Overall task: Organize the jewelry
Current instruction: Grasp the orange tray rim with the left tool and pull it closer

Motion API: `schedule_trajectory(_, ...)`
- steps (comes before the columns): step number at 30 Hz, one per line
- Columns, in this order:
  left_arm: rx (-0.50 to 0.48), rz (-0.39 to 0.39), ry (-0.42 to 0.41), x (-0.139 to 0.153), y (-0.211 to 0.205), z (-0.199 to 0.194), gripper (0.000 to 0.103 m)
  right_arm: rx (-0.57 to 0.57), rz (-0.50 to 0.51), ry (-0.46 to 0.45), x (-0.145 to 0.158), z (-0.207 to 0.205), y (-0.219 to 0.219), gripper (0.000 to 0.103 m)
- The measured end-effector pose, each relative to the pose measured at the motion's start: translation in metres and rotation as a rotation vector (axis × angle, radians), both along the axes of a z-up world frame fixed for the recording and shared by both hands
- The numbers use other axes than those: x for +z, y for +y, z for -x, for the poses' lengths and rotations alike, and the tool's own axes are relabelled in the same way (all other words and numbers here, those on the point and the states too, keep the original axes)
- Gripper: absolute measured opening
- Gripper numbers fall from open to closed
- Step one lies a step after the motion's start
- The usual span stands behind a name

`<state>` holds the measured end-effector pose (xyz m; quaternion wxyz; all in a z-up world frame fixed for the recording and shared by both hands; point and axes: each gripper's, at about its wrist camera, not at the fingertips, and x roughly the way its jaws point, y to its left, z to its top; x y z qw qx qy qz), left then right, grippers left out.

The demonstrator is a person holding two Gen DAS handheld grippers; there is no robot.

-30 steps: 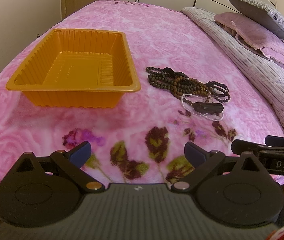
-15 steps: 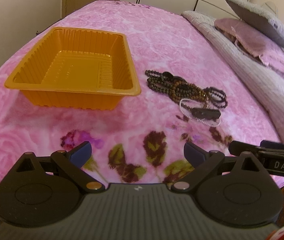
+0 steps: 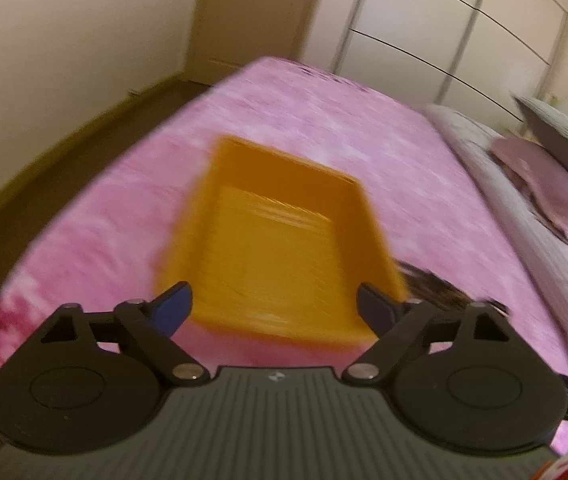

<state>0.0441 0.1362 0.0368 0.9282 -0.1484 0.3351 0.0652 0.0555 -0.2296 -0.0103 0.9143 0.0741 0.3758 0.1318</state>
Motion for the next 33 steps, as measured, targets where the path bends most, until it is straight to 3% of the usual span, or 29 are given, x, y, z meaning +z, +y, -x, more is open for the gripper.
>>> schedule_trajectory(4, 0.02, -0.016, 0.025, -0.012, 0.035, -0.021, 0.06, -0.001, 0.005, 0.01, -0.004, -0.012, 0.009, 0.103)
schedule_trajectory(8, -0.019, -0.006, 0.065, -0.031, 0.054, -0.037, 0.048, 0.006, 0.02, 0.025, -0.012, -0.025, 0.019, 0.103)
schedule_trajectory(10, -0.032, -0.002, 0.083, -0.04, 0.057, -0.042, 0.037, 0.009, 0.027, 0.036, -0.016, -0.03, 0.024, 0.103)
schedule_trajectory(19, -0.07, 0.04, 0.12, -0.062, 0.06, -0.053, 0.015, 0.01, 0.049, 0.066, -0.032, -0.045, 0.034, 0.102)
schedule_trajectory(24, -0.072, 0.057, 0.139, -0.066, 0.06, -0.057, 0.014, 0.007, 0.045, 0.076, -0.037, -0.05, 0.033, 0.102)
schedule_trajectory(27, -0.079, 0.039, 0.144, -0.065, 0.057, -0.058, 0.005, 0.005, 0.045, 0.074, -0.037, -0.05, 0.032, 0.102)
schedule_trajectory(33, -0.097, -0.06, 0.15, -0.053, 0.046, -0.058, 0.003, -0.013, 0.032, 0.078, -0.039, -0.051, 0.024, 0.102)
